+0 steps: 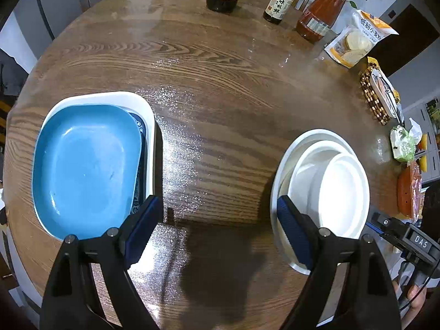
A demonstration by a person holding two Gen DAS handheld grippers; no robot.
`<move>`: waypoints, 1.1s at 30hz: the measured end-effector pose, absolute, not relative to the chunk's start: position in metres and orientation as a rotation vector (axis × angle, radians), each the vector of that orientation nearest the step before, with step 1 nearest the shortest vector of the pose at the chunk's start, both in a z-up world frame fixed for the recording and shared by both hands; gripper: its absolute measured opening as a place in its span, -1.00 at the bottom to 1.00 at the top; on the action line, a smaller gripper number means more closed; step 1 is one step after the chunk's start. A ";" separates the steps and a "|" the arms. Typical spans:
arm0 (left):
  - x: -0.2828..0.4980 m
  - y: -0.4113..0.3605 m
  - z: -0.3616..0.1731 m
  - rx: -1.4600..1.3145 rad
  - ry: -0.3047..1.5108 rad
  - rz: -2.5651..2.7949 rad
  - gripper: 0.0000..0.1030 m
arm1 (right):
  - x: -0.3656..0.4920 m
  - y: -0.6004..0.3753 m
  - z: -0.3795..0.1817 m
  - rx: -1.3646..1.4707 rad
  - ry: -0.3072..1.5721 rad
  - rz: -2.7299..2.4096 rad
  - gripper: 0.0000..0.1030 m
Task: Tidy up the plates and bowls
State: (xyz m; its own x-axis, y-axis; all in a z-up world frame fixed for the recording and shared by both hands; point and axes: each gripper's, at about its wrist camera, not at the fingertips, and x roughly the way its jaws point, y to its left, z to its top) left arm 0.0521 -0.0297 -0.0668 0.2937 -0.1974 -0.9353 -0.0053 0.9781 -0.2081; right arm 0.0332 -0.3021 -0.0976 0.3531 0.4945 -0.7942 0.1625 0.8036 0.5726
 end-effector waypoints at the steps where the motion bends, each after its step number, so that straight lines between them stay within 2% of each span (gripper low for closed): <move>1: 0.053 -0.030 -0.068 -0.183 1.274 -0.129 0.66 | 0.034 -0.301 -0.098 0.631 1.214 0.232 -0.08; 9: 0.056 -0.041 -0.077 -0.124 1.288 -0.120 0.66 | 0.039 -0.296 -0.105 0.622 1.227 0.228 -0.08; 13: 0.056 -0.041 -0.076 -0.126 1.270 -0.125 0.59 | 0.039 -0.294 -0.102 0.603 1.214 0.216 -0.08; 17: 0.054 -0.048 -0.072 -0.110 1.239 -0.141 0.31 | 0.037 -0.290 -0.099 0.558 1.189 0.210 -0.08; 22: 0.053 -0.054 -0.070 -0.098 1.219 -0.155 0.06 | 0.035 -0.290 -0.099 0.546 1.168 0.215 -0.08; 27: 0.054 -0.064 -0.067 -0.059 1.204 -0.178 -0.26 | 0.035 -0.281 -0.091 0.481 1.149 0.246 -0.36; 29: 0.052 -0.070 -0.066 -0.035 1.194 -0.195 -0.50 | 0.036 -0.279 -0.089 0.463 1.144 0.257 -0.52; 33: 0.052 -0.078 -0.066 0.001 1.186 -0.213 -0.74 | 0.037 -0.277 -0.087 0.457 1.148 0.269 -0.63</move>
